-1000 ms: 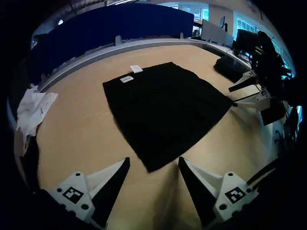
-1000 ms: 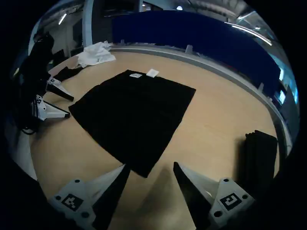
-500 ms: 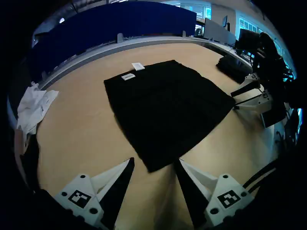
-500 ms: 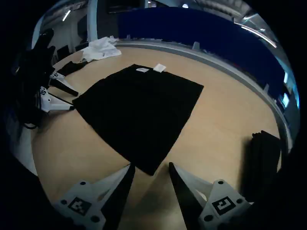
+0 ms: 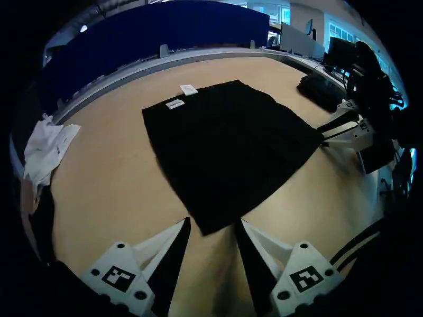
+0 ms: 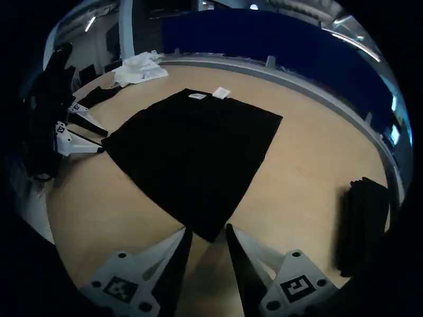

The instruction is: Fold towel

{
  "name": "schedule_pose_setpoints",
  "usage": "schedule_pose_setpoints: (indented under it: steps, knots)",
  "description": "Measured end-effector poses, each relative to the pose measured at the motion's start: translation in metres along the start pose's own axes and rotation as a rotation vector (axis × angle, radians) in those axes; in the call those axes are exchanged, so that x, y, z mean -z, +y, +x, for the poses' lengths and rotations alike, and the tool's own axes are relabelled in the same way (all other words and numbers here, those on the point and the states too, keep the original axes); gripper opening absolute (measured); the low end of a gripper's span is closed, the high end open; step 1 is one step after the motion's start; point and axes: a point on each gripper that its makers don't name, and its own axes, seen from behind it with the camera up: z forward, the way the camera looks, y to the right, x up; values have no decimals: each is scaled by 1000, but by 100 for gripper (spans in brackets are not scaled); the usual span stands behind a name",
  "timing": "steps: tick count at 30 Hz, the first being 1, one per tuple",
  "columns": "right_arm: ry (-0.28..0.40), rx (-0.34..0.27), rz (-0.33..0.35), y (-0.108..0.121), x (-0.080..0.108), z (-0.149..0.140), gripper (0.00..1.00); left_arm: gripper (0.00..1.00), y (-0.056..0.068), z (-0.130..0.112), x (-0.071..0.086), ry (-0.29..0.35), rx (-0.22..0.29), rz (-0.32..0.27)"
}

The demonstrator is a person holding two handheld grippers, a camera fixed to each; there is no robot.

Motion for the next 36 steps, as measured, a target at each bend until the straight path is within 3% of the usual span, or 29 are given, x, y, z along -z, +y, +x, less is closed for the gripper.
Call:
schedule_pose_setpoints:
  steps: [12,16,22,26,36]
  knots:
    - [-4,-9,-3,3,1,1,26,49,2,-1,-1,-12,-2,-3]
    - [-4,-20,-2,3,0,1,21,24,0,-2,0,-19,1,5]
    - [-3,-35,10,1,0,3,15,10,-3,-3,-1,-20,4,25]
    - [2,-36,11,0,1,6,13,9,-3,-3,1,-25,4,31]
    - [23,-35,18,-1,14,20,13,9,-1,5,17,-17,61,4]
